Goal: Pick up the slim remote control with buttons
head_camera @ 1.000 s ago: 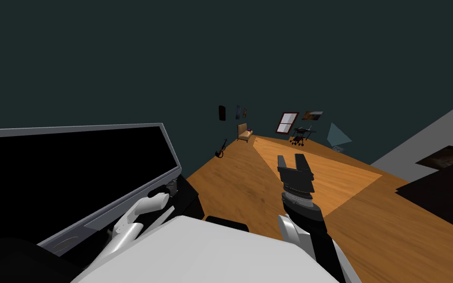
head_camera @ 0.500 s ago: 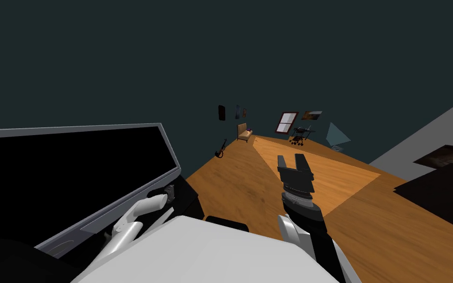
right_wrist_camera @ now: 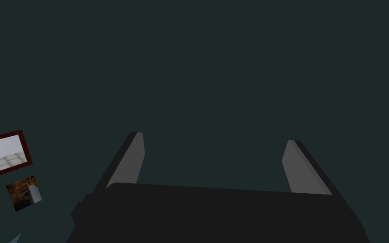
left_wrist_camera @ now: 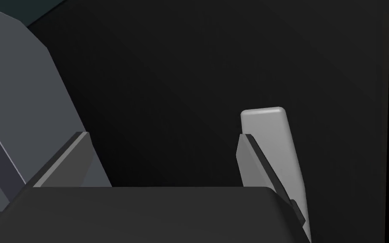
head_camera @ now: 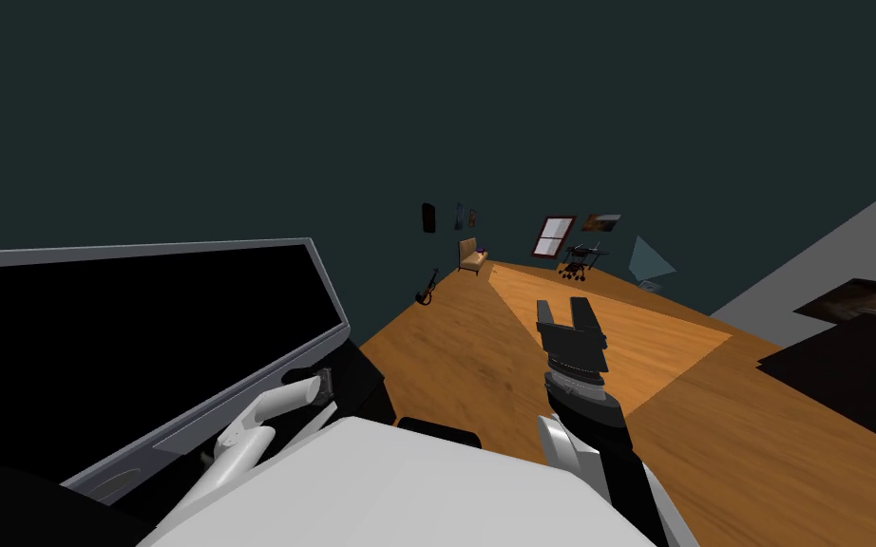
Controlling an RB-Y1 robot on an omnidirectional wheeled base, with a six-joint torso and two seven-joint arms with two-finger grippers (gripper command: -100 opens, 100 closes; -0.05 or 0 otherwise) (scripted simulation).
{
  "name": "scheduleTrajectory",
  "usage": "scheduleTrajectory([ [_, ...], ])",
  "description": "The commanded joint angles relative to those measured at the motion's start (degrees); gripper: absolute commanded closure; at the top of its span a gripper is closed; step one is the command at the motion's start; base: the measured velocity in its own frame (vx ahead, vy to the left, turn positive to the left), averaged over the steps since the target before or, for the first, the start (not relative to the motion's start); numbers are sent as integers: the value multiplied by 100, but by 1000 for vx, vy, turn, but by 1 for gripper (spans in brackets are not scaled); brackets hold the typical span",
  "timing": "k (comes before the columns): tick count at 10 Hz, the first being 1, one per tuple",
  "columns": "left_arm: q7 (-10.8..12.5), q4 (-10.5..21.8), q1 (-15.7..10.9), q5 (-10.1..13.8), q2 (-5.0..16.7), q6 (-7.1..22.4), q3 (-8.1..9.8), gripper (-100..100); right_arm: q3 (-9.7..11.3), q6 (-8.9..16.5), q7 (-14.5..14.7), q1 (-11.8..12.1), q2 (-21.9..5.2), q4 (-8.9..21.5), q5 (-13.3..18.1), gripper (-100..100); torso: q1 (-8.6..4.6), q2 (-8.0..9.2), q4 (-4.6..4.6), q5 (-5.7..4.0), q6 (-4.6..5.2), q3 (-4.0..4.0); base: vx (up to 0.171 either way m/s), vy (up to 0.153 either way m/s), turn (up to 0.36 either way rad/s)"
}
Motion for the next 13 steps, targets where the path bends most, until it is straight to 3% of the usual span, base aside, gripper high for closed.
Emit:
scheduleTrajectory([
  [1, 50, 245, -41, 34, 4, 113, 28, -100, 0, 0, 0, 0, 0, 0, 0, 0, 0, 0, 0, 0, 0, 0, -4, 22, -11],
  [2, 123, 401, -120, 119, 23, 282, 82, -100, 0, 0, 0, 0, 0, 0, 0, 0, -1, 1, 0, 0, -1, 0, -8, 27, -8],
  [4, 123, 522, -120, 119, 23, 282, 82, -100, 0, 0, 0, 0, 0, 0, 0, 0, 0, 1, 0, 1, -1, 1, -4, 20, -6],
  [8, 259, 1046, -266, 278, 51, 591, 182, -100, 0, 0, 0, 0, 0, 0, 0, 0, 2, 0, 0, 1, 0, 0, -5, 26, -10],
  [10, 381, 1482, -390, 418, 69, 860, 268, -100, 0, 0, 0, 0, 0, 0, 0, 0, 3, 2, 0, 1, -1, 1, -9, 43, -16],
  [13, 434, 1722, -443, 478, 75, 979, 306, -100, 0, 0, 0, 0, 0, 0, 0, 0, 5, -1, 0, 2, 0, -1, 0, 37, -8],
])
